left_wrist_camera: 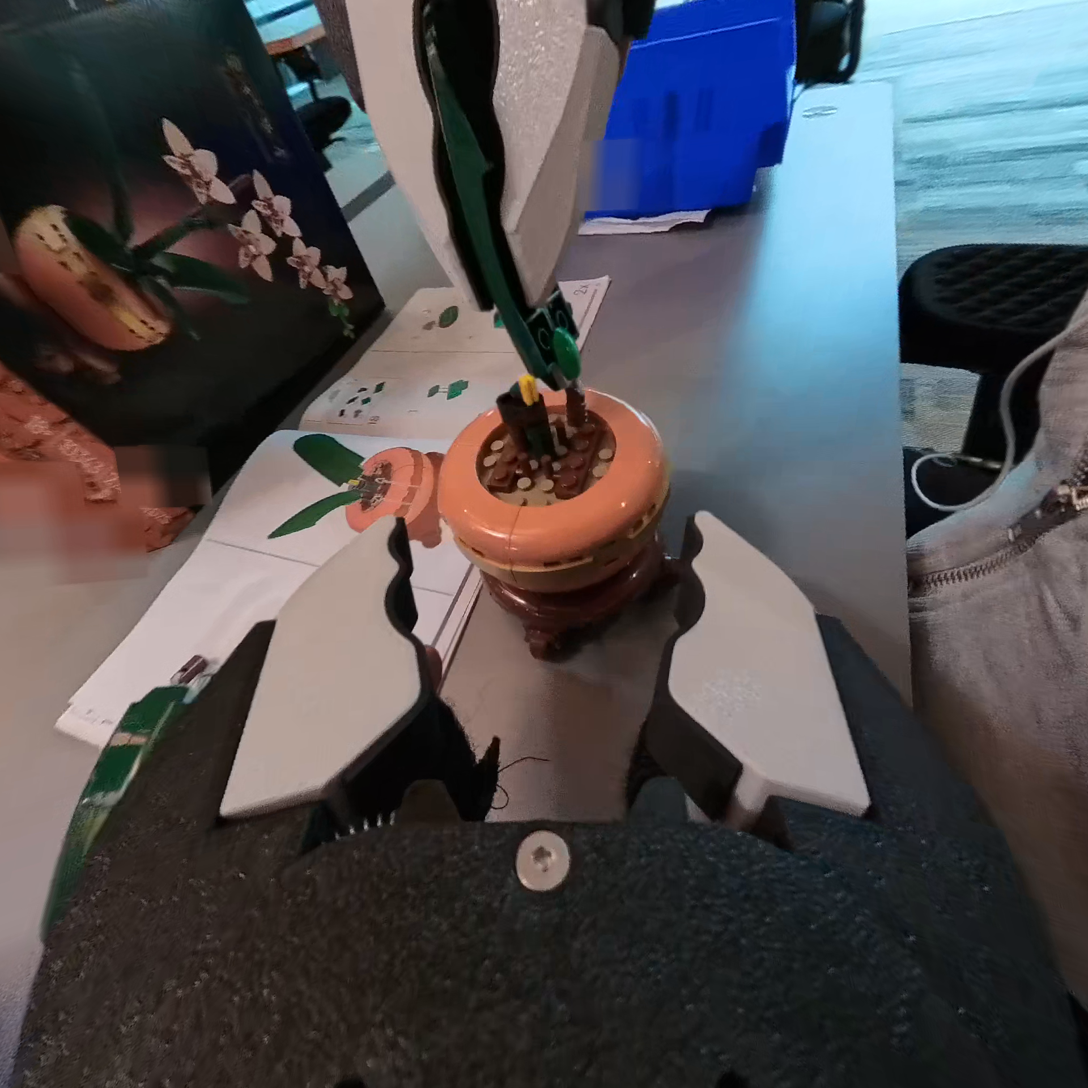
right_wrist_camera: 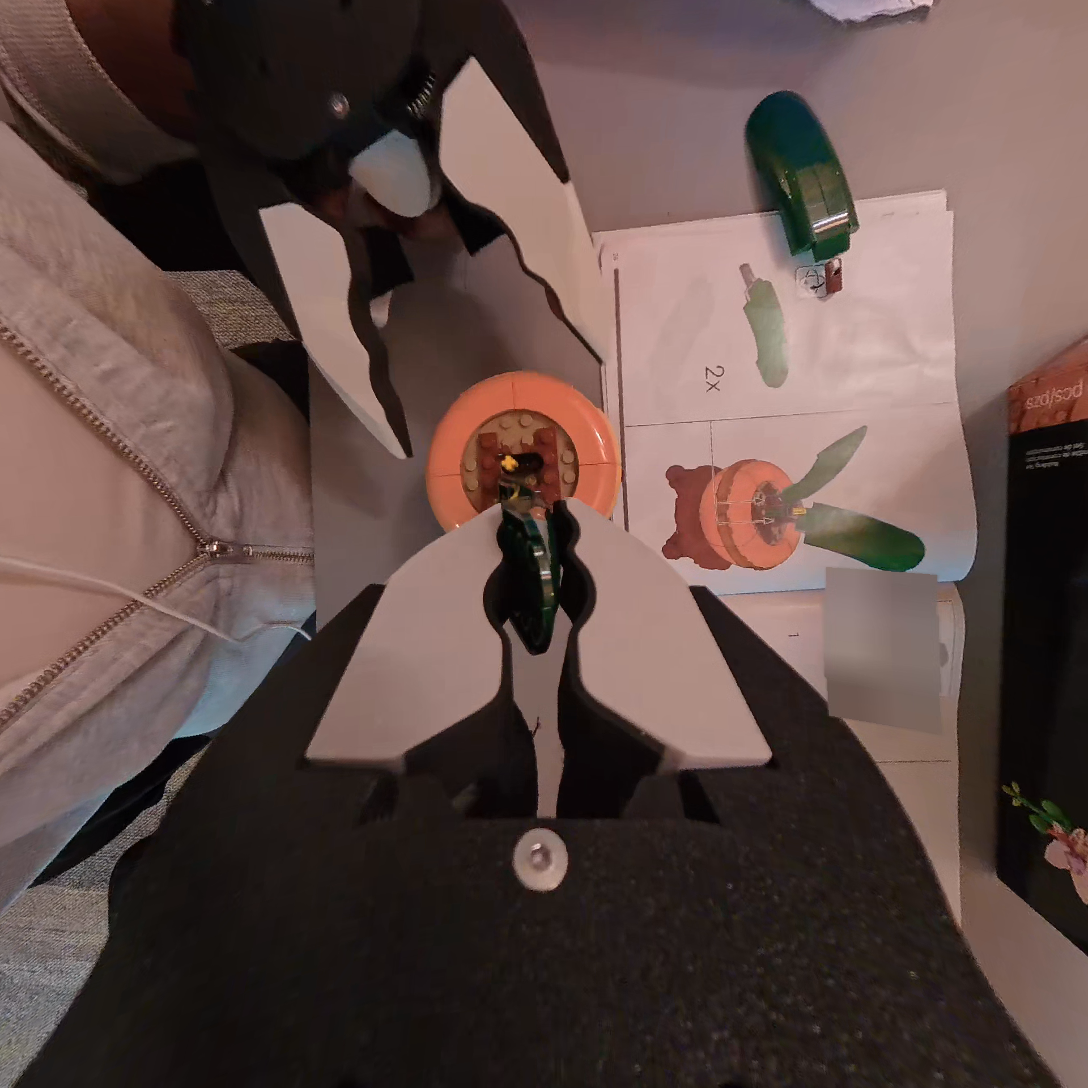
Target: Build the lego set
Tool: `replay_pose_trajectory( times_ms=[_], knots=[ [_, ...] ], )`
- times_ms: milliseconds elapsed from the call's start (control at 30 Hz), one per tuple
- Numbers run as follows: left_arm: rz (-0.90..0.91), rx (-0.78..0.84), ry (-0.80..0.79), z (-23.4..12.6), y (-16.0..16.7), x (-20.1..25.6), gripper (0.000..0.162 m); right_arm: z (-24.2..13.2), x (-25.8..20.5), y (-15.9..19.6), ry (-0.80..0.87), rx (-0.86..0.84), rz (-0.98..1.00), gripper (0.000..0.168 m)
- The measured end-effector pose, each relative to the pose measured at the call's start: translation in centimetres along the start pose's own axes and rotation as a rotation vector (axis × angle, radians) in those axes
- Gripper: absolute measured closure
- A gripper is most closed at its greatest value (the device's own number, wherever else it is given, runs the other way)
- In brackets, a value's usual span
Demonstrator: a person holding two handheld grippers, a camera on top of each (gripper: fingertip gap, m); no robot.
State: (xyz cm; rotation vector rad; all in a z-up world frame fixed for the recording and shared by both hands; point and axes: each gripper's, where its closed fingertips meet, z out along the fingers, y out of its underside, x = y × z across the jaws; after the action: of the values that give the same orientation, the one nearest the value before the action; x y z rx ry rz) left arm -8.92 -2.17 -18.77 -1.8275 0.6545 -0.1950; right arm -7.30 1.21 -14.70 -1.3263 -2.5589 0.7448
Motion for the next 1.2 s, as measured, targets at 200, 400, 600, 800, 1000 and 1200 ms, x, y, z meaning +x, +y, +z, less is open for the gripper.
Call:
replay_pose_trajectory(
  times_ms=[200, 400, 600, 800, 1000, 1200],
  knots=[
    [-0.024, 0.021, 0.042, 1.6, 0.4, 0.5, 0.077, 0.4, 0.1, -0.3, 0.042, -0.066, -0.011, 0.158],
    [0.005, 0.018, -0.023, 2.1, 0.6, 0.2, 0.081, 0.4, 0.1, -0.4, 0.081, -0.086, -0.009, 0.158],
    [0.018, 0.014, -0.068, 2.2, 0.5, 0.2, 0.08, 0.3, 0.3, -0.5, 0.113, -0.008, 0.089, 0.157],
    [0.041, 0.011, -0.15, 2.3, 0.3, 0.2, 0.08, 0.1, 0.4, -0.1, 0.134, 0.063, 0.17, 0.158],
    [0.075, 0.022, -0.183, 2.2, 0.2, 0.2, 0.081, -1.3, 1.2, -0.5, 0.159, 0.115, 0.176, 0.158],
    [0.075, 0.023, -0.183, 2.2, 0.2, 0.2, 0.081, -0.2, 1.1, 0.1, 0.128, 0.029, 0.146, 0.158]
  ],
)
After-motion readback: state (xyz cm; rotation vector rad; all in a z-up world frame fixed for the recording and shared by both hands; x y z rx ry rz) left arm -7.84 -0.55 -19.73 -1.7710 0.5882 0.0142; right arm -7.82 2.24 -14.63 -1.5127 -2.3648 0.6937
